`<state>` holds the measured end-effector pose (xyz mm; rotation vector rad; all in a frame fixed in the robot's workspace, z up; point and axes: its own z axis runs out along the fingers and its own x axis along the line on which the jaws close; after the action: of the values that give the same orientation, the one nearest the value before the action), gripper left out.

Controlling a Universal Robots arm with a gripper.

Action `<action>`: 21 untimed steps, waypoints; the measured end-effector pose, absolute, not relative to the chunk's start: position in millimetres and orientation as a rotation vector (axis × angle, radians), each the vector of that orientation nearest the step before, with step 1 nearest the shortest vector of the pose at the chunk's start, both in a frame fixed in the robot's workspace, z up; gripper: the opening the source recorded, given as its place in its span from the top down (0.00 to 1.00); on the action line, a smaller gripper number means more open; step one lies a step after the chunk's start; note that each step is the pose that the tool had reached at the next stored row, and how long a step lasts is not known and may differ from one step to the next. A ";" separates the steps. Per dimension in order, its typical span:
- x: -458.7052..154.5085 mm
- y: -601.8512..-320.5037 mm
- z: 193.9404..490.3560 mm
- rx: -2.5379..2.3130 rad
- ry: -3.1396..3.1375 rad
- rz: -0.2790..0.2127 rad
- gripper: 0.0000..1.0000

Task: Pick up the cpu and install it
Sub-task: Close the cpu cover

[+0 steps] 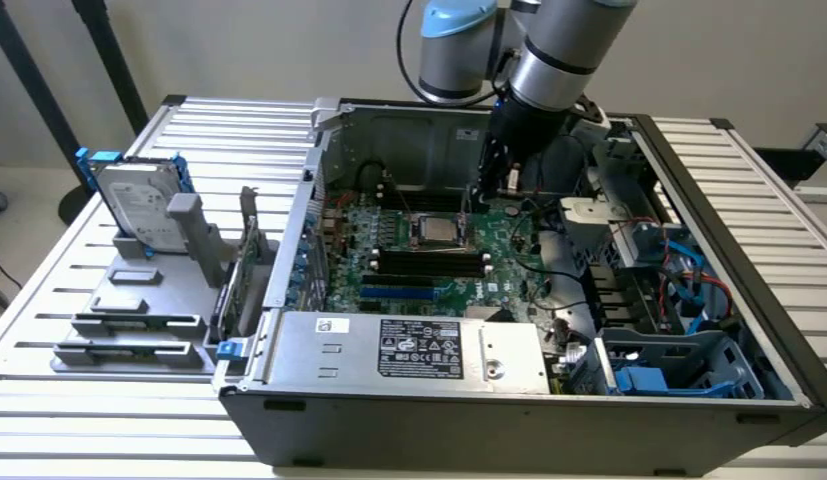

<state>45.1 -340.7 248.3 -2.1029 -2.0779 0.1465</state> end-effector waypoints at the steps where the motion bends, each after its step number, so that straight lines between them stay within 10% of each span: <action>1: 43.9 -340.9 248.2 -2.099 -2.073 0.155 0.89; 21: 11.8 -342.6 237.4 -2.035 -2.003 0.275 0.89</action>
<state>11.8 -342.6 237.4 -2.0347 -2.0028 0.2755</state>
